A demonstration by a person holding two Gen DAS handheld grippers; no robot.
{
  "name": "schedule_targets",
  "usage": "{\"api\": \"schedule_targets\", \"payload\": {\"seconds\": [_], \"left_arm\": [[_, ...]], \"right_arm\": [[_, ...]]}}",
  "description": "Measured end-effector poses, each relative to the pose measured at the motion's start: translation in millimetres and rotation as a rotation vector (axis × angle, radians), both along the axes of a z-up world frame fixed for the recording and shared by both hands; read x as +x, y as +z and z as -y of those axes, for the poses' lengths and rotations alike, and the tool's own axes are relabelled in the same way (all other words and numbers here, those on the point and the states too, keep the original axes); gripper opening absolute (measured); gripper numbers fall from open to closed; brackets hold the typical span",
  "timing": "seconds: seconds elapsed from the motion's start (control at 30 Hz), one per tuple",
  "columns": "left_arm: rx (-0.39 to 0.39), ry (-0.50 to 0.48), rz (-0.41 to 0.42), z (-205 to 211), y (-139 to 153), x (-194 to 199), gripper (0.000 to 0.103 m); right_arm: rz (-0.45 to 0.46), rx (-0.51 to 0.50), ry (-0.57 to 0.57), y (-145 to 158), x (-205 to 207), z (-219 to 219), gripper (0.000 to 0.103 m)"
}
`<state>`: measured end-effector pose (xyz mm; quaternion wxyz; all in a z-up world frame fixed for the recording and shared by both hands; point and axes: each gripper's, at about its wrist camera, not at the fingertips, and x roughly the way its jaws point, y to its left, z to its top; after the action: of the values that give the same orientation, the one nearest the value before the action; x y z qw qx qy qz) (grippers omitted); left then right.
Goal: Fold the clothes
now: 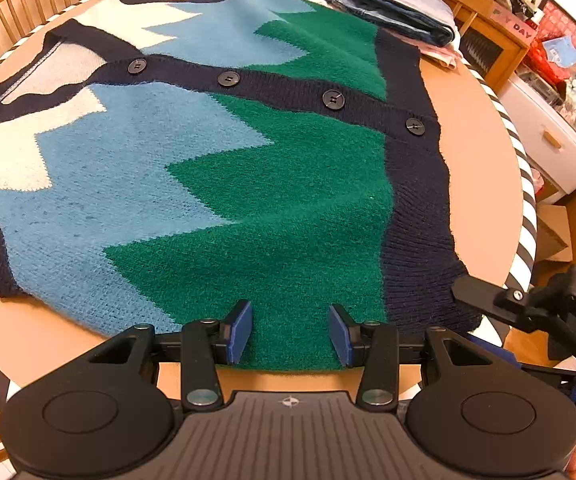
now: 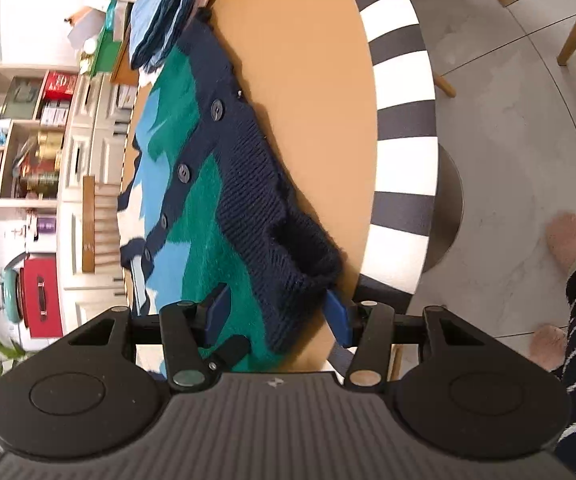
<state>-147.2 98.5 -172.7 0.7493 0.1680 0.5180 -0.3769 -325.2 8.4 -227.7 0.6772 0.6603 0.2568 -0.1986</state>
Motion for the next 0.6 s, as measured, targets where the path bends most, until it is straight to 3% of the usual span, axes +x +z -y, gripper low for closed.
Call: {"api": "schedule_targets", "payload": {"seconds": [0.2, 0.27, 0.33, 0.47, 0.6], "left_arm": [[0.000, -0.009, -0.003, 2.3, -0.5, 0.6, 0.050], [-0.001, -0.013, -0.006, 3.4, -0.7, 0.4, 0.052], [-0.001, -0.014, -0.008, 4.4, -0.9, 0.1, 0.054], [-0.006, -0.010, -0.018, 4.7, -1.2, 1.2, 0.057], [-0.022, -0.004, -0.044, 6.2, -1.7, 2.5, 0.068]], "right_arm": [[-0.084, -0.134, 0.007, 15.7, 25.2, -9.5, 0.053], [-0.114, -0.174, 0.028, 19.0, 35.2, -11.1, 0.047], [-0.149, -0.149, 0.036, 13.8, 39.1, -8.9, 0.010], [-0.093, -0.099, 0.039, 2.7, 35.4, -2.5, 0.011], [-0.084, -0.114, 0.070, 4.2, 37.8, -0.1, 0.011]]}}
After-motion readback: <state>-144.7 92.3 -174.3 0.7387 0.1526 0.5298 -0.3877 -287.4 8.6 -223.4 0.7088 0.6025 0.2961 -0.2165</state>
